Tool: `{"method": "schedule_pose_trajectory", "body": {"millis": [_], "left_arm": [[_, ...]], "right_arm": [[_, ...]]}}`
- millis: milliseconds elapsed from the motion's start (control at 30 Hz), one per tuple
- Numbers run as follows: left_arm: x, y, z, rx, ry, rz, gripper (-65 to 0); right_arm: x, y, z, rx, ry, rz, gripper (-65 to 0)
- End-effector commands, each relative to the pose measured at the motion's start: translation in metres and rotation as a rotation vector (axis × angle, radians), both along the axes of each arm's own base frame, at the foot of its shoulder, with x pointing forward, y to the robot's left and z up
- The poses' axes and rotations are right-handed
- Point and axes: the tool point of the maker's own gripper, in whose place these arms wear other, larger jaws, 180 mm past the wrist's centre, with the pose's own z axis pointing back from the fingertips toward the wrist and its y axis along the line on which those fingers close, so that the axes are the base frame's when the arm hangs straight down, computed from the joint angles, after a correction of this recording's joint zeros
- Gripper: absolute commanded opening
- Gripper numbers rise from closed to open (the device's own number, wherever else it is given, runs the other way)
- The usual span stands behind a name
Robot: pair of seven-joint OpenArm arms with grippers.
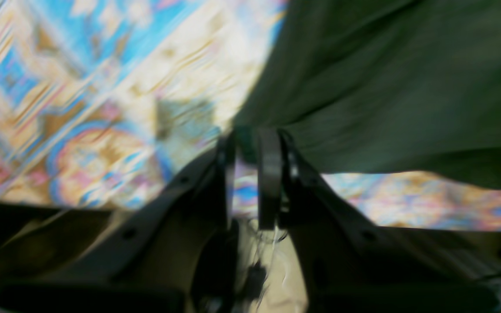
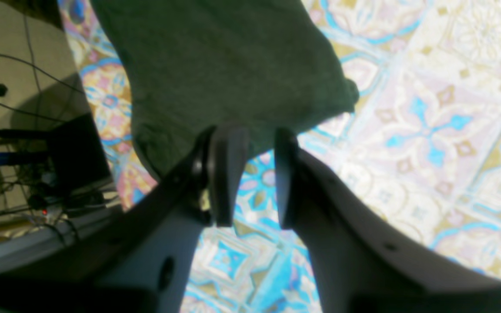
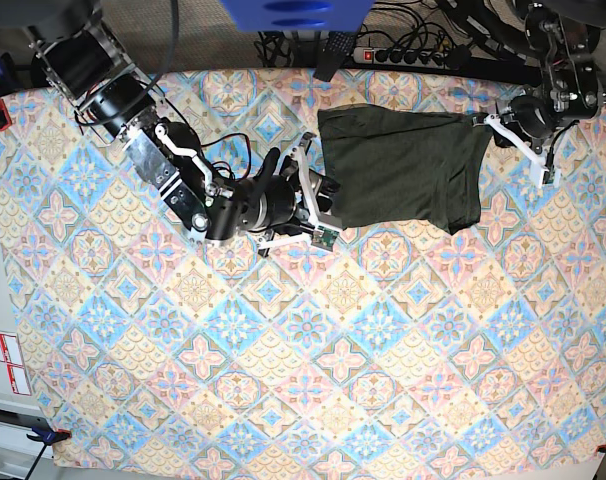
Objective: Fold the T-shirt properly
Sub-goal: 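Pull the bundle end with the left gripper to flatten it, then rotate the folded shirt with both grippers and set it down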
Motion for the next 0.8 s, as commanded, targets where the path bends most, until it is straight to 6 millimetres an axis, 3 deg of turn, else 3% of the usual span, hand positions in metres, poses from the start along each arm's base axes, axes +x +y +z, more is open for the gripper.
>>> {"method": "schedule_pose_trajectory", "body": {"millis": [0, 133, 233, 300, 400, 533, 700, 767], "left_arm": [[0.001, -0.012, 0.013, -0.046, -0.045, -0.044, -56.0], [-0.001, -0.052, 0.012, -0.175, -0.05, -0.112, -57.5], [-0.006, -0.078, 0.006, -0.222, -0.025, -0.169, -65.0], [-0.008, -0.093, 0.002, -0.253, -0.019, -0.184, -65.0], [-0.009, -0.102, -0.001, -0.281, -0.021, -0.164, -65.0], [-0.011, -0.103, -0.012, -0.299, 0.008, -0.144, -65.0], [-0.013, -0.096, -0.03, -0.311, 0.042, -0.1, -65.0], [-0.011, -0.093, -0.035, -0.312, 0.037, -0.082, -65.0]], "right_arm": [[0.014, 0.012, 0.021, 0.06, -0.048, 0.004, -50.6], [0.027, 0.024, 0.035, 0.083, -0.082, 0.013, -50.8], [0.04, 0.018, 0.031, 0.054, -0.083, -0.004, -52.0], [0.052, 0.013, 0.028, 0.031, -0.085, -0.018, -55.1], [0.057, 0.026, 0.028, 0.044, -0.068, -0.022, -60.0], [0.062, 0.048, 0.027, 0.072, -0.034, -0.027, -61.1], [0.074, 0.03, -0.012, -0.051, -0.04, -0.075, -61.2], [0.078, 0.038, -0.018, -0.109, -0.085, -0.06, -61.2]]}}
